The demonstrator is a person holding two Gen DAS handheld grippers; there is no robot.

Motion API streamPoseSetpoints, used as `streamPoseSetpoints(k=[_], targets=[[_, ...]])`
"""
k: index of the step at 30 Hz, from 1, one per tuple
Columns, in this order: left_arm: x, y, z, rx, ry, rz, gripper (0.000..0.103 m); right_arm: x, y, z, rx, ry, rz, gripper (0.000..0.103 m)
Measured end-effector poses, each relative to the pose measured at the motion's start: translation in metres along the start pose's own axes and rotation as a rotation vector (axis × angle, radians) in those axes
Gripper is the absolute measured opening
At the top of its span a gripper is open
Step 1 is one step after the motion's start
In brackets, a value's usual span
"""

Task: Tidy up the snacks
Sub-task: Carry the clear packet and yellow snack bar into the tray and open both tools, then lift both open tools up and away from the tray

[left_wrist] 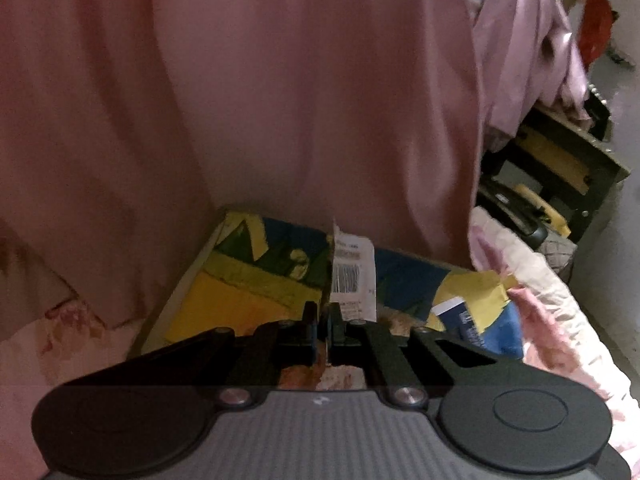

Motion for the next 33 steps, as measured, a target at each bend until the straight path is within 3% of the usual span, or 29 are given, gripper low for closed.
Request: streamPoseSetpoints(k=[6, 15, 17, 19, 21, 23, 28, 33], targets=[[-0.015, -0.008, 0.007, 0.031, 0.067, 0.040, 0.004, -0.002, -0.002, 0.003, 0.047, -0.042, 0.004, 0.057], [-0.017, -0.019, 0.008, -0.011, 0.111, 0.055, 0.013, -0.008, -0.009, -0.001, 0.052, -0.078, 0.049, 0.059], [-0.014, -0.020, 0.008, -0.013, 0.117, 0.048, 0.023, -0.007, -0.007, -0.002, 0.038, -0.075, 0.047, 0.062], [-0.009, -0.022, 0.010, -0.014, 0.123, 0.036, 0.041, -0.004, -0.005, -0.003, 0.034, -0.075, 0.035, 0.068], [0.000, -0.023, 0.012, -0.015, 0.132, 0.020, 0.050, 0.001, -0.002, -0.003, 0.027, -0.075, 0.020, 0.073], [0.010, -0.023, 0.014, -0.015, 0.128, 0.006, 0.054, 0.008, 0.003, -0.004, 0.018, -0.074, 0.002, 0.076], [0.040, -0.022, 0.018, -0.005, 0.127, -0.047, 0.076, 0.032, 0.019, -0.007, -0.014, -0.072, -0.062, 0.084], [0.080, -0.022, 0.015, -0.023, 0.133, -0.122, 0.089, 0.066, 0.036, -0.014, -0.049, -0.077, -0.129, 0.088]])
Point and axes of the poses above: each gripper's, at about its wrist camera, not at the fingertips, and x roughly against the way its jaws point, z to its left, y to its top, the point moved 2 cm from there along -x, roughly the way its jaws point, and after that the axes turned 2 degrees about x, right-handed, at the moved point
